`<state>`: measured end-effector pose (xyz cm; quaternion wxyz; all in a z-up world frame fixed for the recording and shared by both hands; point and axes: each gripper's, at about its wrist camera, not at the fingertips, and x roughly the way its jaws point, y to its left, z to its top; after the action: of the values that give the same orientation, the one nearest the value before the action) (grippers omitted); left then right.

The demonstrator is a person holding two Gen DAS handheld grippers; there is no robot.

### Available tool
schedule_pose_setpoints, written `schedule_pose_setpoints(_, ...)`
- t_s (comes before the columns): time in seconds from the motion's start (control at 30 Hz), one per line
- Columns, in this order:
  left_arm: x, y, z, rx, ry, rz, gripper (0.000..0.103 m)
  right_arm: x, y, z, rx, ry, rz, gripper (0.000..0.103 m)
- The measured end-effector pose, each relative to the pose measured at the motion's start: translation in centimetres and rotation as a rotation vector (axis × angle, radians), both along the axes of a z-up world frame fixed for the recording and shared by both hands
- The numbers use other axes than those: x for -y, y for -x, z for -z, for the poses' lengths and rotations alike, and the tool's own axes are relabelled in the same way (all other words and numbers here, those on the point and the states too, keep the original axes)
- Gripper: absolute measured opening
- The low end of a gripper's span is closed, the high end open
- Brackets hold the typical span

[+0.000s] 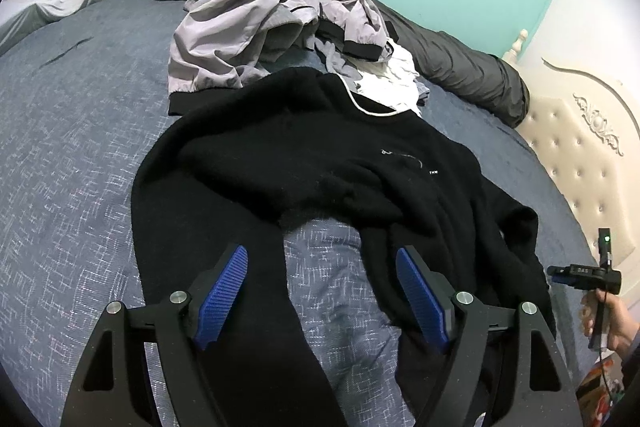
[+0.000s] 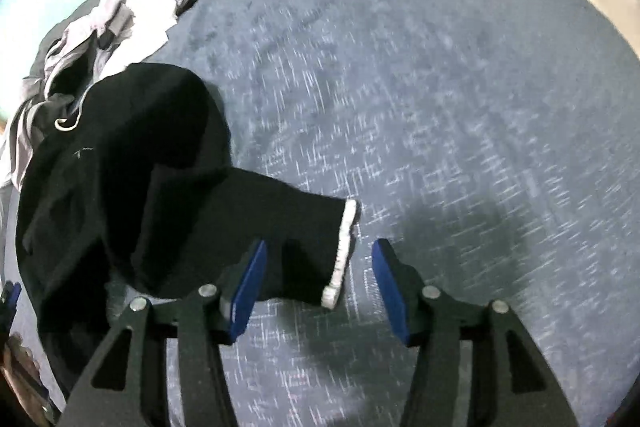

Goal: Fold clothes
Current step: 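Grasp the sweatshirt sleeve cuff with the right tool and pull it straight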

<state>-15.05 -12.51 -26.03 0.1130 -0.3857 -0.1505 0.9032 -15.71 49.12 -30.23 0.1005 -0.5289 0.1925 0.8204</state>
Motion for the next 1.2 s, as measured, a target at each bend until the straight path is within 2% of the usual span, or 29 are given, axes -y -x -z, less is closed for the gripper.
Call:
schedule_pose_setpoints(0.1,-0.1,0.1,0.0,0.001,0.004,0.002,0.080,0.4,0.5,1.3,0.015,0.004,0.012,0.055)
schedule_pose_setpoints(0.23,-0.3,0.2,0.1,0.003,0.010,0.005,0.080,2.2,1.0,1.6,0.007,-0.070,-0.053,0.053)
schedule_pose_setpoints(0.27,-0.3,0.2,0.1,0.003,0.011,0.006,0.081,2.6,1.0,1.6,0.000,-0.078,-0.065,0.049)
schedule_pose_setpoints(0.33,-0.4,0.2,0.2,0.004,0.014,0.007,0.081,3.2,1.1,1.5,-0.007,-0.090,-0.076,0.025)
schedule_pose_setpoints(0.43,-0.6,0.2,0.1,0.003,0.019,0.011,0.080,3.5,1.1,0.8,-0.036,-0.104,-0.074,0.013)
schedule_pose_setpoints(0.67,-0.5,0.2,0.0,0.001,0.020,0.008,0.081,1.1,0.2,-3.6,-0.139,-0.161,-0.016,0.011)
schedule_pose_setpoints(0.87,-0.7,0.2,-0.1,-0.003,0.028,0.013,0.081,-4.2,-0.5,-6.6,-0.161,-0.235,0.033,0.010)
schedule_pose_setpoints(1.2,-1.3,0.2,-0.2,-0.007,0.042,0.021,0.081,-12.5,-0.9,-10.9,-0.188,-0.287,0.174,0.010)
